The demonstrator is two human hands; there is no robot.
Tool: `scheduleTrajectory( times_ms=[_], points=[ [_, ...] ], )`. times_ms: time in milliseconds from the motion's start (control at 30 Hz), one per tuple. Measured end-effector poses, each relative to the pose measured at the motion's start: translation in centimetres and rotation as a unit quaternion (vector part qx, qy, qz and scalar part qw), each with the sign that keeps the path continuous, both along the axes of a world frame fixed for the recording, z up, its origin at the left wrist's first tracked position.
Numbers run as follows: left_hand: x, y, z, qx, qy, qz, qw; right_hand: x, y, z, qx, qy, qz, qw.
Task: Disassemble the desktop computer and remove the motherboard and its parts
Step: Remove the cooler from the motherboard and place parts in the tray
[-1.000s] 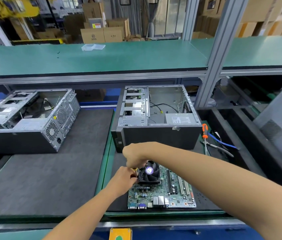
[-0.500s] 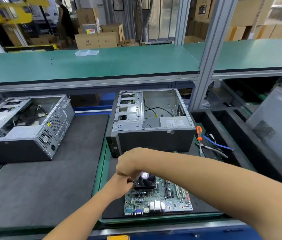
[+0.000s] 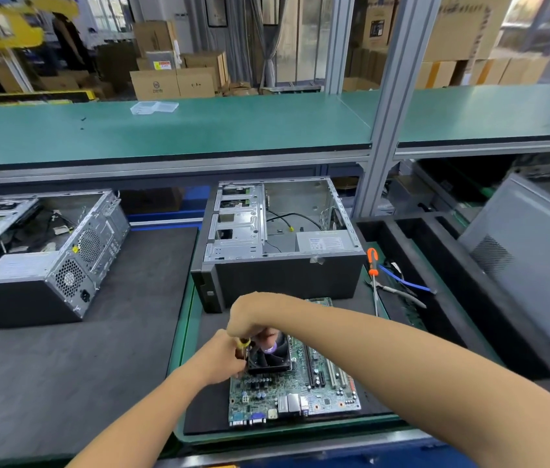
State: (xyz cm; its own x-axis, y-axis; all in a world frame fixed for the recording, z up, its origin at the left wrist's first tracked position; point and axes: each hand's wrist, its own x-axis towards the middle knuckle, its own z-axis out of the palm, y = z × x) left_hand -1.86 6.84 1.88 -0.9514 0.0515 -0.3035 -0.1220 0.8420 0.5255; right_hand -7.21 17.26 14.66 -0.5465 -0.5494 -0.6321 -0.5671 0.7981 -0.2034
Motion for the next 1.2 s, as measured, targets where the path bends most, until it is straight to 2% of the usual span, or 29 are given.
scheduleTrajectory(
  times_ms=[33, 100, 267, 400, 467, 500, 600, 667, 733, 900, 1067, 1200],
  points=[
    [0.0, 0.0, -0.1, 0.004, 0.002, -0.006, 1.000, -0.2, 0.1, 0.0, 0.015, -0.028, 0.024, 0.999],
    [0.2, 0.0, -0.2, 0.017, 0.006, -0.012, 1.000, -0.6, 0.3, 0.1, 0.030, -0.018, 0.091, 0.995],
    [0.2, 0.2, -0.1, -0.022, -0.010, -0.009, 1.000, -1.4, 0.7, 0.2, 0.084, 0.134, 0.273, 0.949],
    [0.0, 0.3, -0.2, -0.044, -0.017, -0.023, 0.999, -0.8, 0.8, 0.1, 0.093, 0.216, 0.341, 0.910],
    [-0.1, 0.1, -0.3, -0.041, -0.017, -0.033, 0.998, -0.3, 0.3, -0.1, 0.045, 0.211, 0.337, 0.916],
    [-0.1, 0.1, -0.4, -0.031, -0.020, -0.038, 0.999, 0.1, 0.1, -0.2, 0.007, 0.190, 0.310, 0.931],
    [-0.2, 0.0, -0.9, -0.013, -0.055, -0.011, 0.998, 1.0, -0.5, -0.2, -0.079, 0.114, 0.173, 0.975],
    [-0.2, -0.2, -1.0, 0.002, -0.053, 0.013, 0.998, 1.1, -0.7, -0.1, -0.089, 0.097, 0.075, 0.988],
    [-0.4, -0.1, -0.9, 0.015, -0.043, 0.021, 0.999, 0.8, -0.7, 0.3, -0.056, 0.111, 0.029, 0.992],
    [-0.4, -0.3, -1.0, 0.011, -0.026, 0.009, 1.000, 0.1, -0.7, 0.5, 0.028, 0.046, 0.092, 0.994],
    [-0.4, -0.4, -0.3, 0.034, -0.007, -0.002, 0.999, 0.1, -1.6, 0.4, 0.063, 0.072, 0.194, 0.976],
    [-0.3, -0.5, -0.5, 0.048, -0.010, -0.030, 0.998, 0.1, -1.6, -0.3, 0.080, 0.108, 0.240, 0.961]
  ],
)
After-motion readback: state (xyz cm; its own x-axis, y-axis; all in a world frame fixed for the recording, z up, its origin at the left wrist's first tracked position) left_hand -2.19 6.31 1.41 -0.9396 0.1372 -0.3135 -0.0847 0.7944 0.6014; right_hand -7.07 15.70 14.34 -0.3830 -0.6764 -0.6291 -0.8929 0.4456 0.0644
